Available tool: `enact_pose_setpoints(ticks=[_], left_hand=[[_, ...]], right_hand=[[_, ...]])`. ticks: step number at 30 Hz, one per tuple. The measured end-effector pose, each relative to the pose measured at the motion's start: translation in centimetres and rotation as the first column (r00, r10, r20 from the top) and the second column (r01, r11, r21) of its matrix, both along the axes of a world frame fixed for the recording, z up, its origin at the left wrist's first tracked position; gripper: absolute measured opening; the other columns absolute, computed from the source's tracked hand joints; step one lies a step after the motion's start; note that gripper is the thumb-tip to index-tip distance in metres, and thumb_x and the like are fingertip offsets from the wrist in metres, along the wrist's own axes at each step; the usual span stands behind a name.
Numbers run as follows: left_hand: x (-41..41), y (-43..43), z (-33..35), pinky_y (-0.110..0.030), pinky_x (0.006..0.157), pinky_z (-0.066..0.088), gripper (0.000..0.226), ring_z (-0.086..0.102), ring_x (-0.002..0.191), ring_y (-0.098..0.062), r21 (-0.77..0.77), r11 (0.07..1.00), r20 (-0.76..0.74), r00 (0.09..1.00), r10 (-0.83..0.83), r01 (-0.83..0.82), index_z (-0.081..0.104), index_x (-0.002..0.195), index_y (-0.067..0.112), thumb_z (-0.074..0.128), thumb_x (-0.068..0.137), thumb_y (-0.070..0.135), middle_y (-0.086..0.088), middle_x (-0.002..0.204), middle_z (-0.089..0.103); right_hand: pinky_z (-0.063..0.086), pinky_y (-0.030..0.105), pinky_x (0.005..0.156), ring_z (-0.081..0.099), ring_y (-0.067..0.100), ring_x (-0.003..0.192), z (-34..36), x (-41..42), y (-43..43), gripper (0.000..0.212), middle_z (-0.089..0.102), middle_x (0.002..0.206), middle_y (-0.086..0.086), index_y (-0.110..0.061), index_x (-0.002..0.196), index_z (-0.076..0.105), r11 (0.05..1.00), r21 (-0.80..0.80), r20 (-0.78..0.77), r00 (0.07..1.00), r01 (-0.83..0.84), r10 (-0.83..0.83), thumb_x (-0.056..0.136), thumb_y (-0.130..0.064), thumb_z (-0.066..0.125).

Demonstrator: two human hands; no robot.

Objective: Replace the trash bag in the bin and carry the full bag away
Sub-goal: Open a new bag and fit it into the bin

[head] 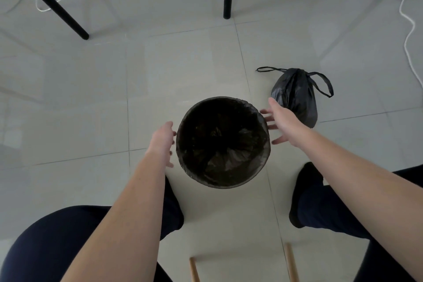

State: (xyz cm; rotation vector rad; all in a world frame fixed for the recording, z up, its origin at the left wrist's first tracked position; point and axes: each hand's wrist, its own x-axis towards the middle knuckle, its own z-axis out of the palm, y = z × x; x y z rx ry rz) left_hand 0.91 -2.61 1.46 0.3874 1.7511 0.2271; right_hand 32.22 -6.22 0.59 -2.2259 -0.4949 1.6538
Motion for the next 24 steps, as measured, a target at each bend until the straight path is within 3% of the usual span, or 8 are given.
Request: enact_pose_setpoints(ticks=[3,7,10,13,15,18,21,24], left_hand=[[0.8,-0.6,0.4,-0.050,0.071,0.053,0.044,0.062,0.102,-0.034,-0.037,0.999,0.174,0.985,0.021,-0.015,0.064,0.106,0.020,0.043,0.106,0.058,-0.009,0.120,0.065],[0.8,-1.0,-0.6,-0.052,0.085,0.054,0.045,0.062,0.112,-0.034,-0.034,0.976,0.209,0.954,0.216,-0.214,0.065,0.119,0.017,0.043,0.107,0.055,-0.008,0.123,0.066],[0.4,-1.1,-0.8,-0.062,0.112,0.039,0.047,0.054,0.126,-0.035,-0.031,0.994,0.050,0.993,0.103,-0.101,0.062,0.129,0.016,0.039,0.109,0.051,-0.006,0.124,0.064],[0.8,-1.1,-0.2,-0.056,0.097,0.051,0.043,0.062,0.110,-0.033,-0.021,0.996,0.184,0.979,0.090,-0.087,0.064,0.123,0.019,0.045,0.107,0.055,-0.006,0.118,0.066],[1.1,-1.4,0.0,-0.051,0.088,0.053,0.041,0.062,0.114,-0.033,-0.017,0.986,0.302,0.939,0.163,-0.165,0.065,0.121,0.024,0.049,0.104,0.058,-0.006,0.125,0.066],[1.1,-1.6,-0.4,-0.045,0.086,0.049,0.037,0.062,0.114,-0.031,0.020,0.970,0.244,0.942,0.232,-0.244,0.066,0.119,0.022,0.048,0.107,0.051,-0.004,0.122,0.067],[0.8,-1.5,-0.2,-0.049,0.089,0.042,0.033,0.058,0.116,-0.033,0.024,0.989,0.101,0.985,0.142,-0.145,0.067,0.112,0.021,0.044,0.108,0.044,-0.007,0.123,0.067],[0.9,-1.6,0.2,-0.049,0.075,0.052,0.028,0.060,0.115,-0.035,0.003,0.999,0.190,0.981,0.037,-0.038,0.068,0.097,0.024,0.053,0.102,0.046,-0.012,0.124,0.065]], right_hand=[[0.049,0.065,0.100,0.062,0.029,0.115,-0.9,-1.4,-0.9,0.072,0.069,0.119,0.002,-0.023,0.129,0.065,0.996,-0.027,-0.178,0.981,0.080,-0.083,0.099,-0.074,0.023],[0.053,0.060,0.095,0.065,0.031,0.092,-1.5,-1.5,-1.8,0.075,0.069,0.096,0.006,-0.016,0.110,0.066,0.967,-0.061,-0.113,0.961,0.247,-0.252,0.100,-0.072,0.018],[0.051,0.061,0.096,0.065,0.032,0.105,-1.2,-0.9,-1.0,0.075,0.071,0.110,0.006,-0.021,0.110,0.069,0.954,0.026,0.001,0.955,0.298,-0.298,0.098,-0.073,0.018],[0.049,0.064,0.099,0.063,0.030,0.110,-1.1,-1.2,-0.7,0.077,0.068,0.127,0.004,-0.027,0.132,0.066,0.970,0.027,-0.092,0.967,0.242,-0.239,0.097,-0.076,0.018],[0.052,0.066,0.095,0.063,0.032,0.110,-1.1,-1.6,-1.1,0.083,0.067,0.128,0.007,-0.025,0.135,0.064,0.984,-0.034,-0.114,0.978,0.174,-0.177,0.094,-0.079,0.016],[0.049,0.070,0.097,0.062,0.039,0.112,-0.9,-1.5,-1.7,0.083,0.067,0.120,0.012,-0.015,0.123,0.064,0.971,-0.089,-0.090,0.969,0.222,-0.230,0.096,-0.077,0.015],[0.043,0.072,0.102,0.058,0.036,0.117,-0.6,-1.2,-1.3,0.074,0.063,0.129,0.011,-0.021,0.127,0.063,0.964,-0.013,-0.010,0.964,0.267,-0.267,0.099,-0.073,0.019],[0.050,0.069,0.096,0.063,0.032,0.112,-0.1,-1.9,-1.1,0.072,0.066,0.125,0.005,-0.026,0.133,0.062,0.978,0.016,-0.105,0.973,0.210,-0.207,0.100,-0.073,0.018]])
